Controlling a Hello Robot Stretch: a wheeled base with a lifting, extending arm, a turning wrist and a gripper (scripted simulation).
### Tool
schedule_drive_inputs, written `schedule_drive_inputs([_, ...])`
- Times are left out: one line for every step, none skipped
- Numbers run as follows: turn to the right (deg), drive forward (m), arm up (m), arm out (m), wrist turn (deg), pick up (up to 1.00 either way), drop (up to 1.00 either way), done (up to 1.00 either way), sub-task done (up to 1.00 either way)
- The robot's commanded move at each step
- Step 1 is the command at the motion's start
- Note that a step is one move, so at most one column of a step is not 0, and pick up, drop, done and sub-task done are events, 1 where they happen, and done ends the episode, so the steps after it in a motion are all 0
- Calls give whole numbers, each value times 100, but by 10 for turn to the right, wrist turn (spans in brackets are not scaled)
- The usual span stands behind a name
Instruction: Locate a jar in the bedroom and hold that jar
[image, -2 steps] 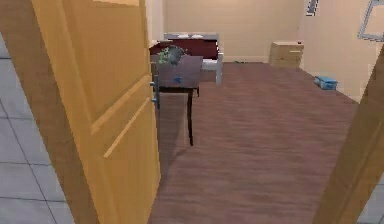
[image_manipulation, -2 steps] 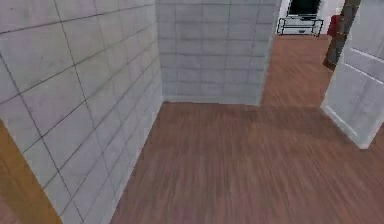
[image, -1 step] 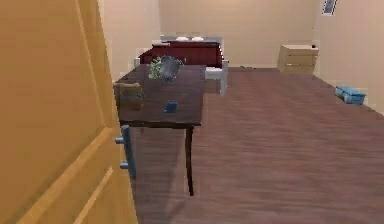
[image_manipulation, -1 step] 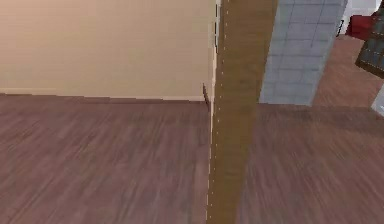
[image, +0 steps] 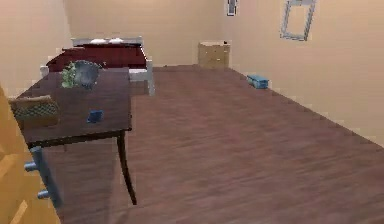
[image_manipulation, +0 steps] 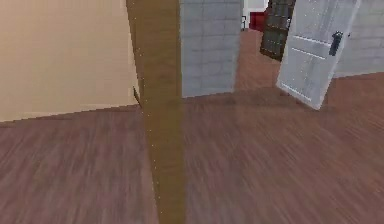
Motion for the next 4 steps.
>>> schedule_drive_inputs([0, 100, 0, 0, 0, 0, 0, 0, 0])
schedule_drive_inputs([60, 0, 0, 0, 0, 0, 0, 0, 0])
schedule_drive_inputs([0, 15, 0, 0, 0, 0, 0, 0, 0])
schedule_drive_inputs([-180, 0, 0, 0, 0, 0, 0, 0, 0])
